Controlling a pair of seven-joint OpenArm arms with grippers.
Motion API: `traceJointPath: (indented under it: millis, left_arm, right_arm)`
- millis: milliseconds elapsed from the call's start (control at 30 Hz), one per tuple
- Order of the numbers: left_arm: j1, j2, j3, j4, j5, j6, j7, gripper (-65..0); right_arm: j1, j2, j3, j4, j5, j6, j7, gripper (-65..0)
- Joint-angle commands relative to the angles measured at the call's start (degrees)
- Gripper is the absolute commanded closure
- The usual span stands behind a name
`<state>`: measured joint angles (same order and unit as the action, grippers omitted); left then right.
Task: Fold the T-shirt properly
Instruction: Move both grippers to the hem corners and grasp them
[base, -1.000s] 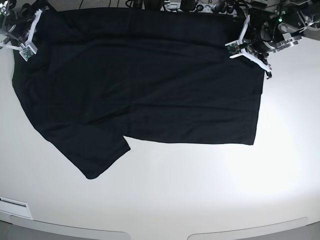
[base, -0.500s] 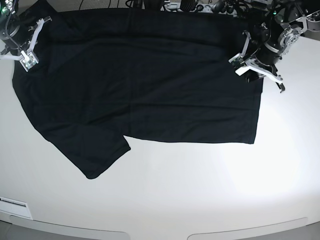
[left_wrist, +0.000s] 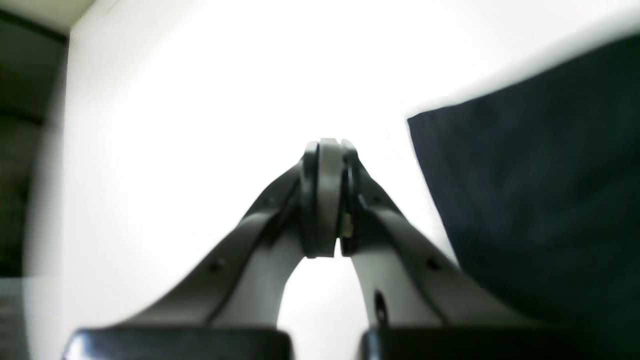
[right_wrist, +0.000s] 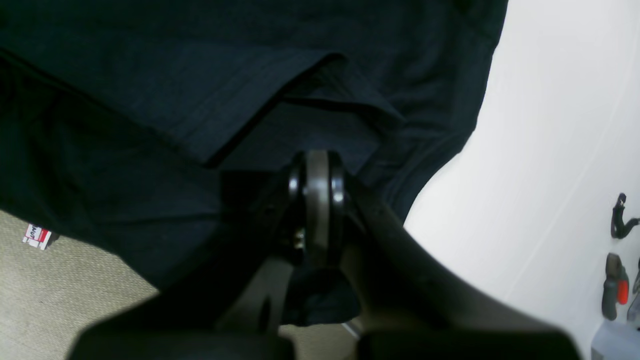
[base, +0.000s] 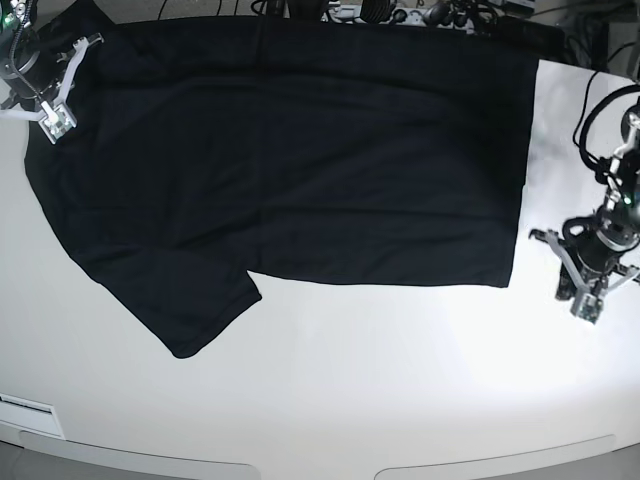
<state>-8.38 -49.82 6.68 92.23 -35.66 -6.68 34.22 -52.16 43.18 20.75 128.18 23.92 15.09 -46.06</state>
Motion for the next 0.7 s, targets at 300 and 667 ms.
traceJointPath:
  millis: [300,667]
  left_arm:
    - [-9.9,5.46,-6.29,-29.16,-22.32,-11.54,6.36,-37.5]
    - [-10.23,11.19,-1.11,-36.85,-25.73,-15.28,10.14,-38.1]
  right_arm:
    - [0.44,0.63,0.68,0.83,-0.44,-0.33,0.85,0.0]
    - [6.47,0.66,0.68,0.83,0.02,-0.31,1.03,0.0]
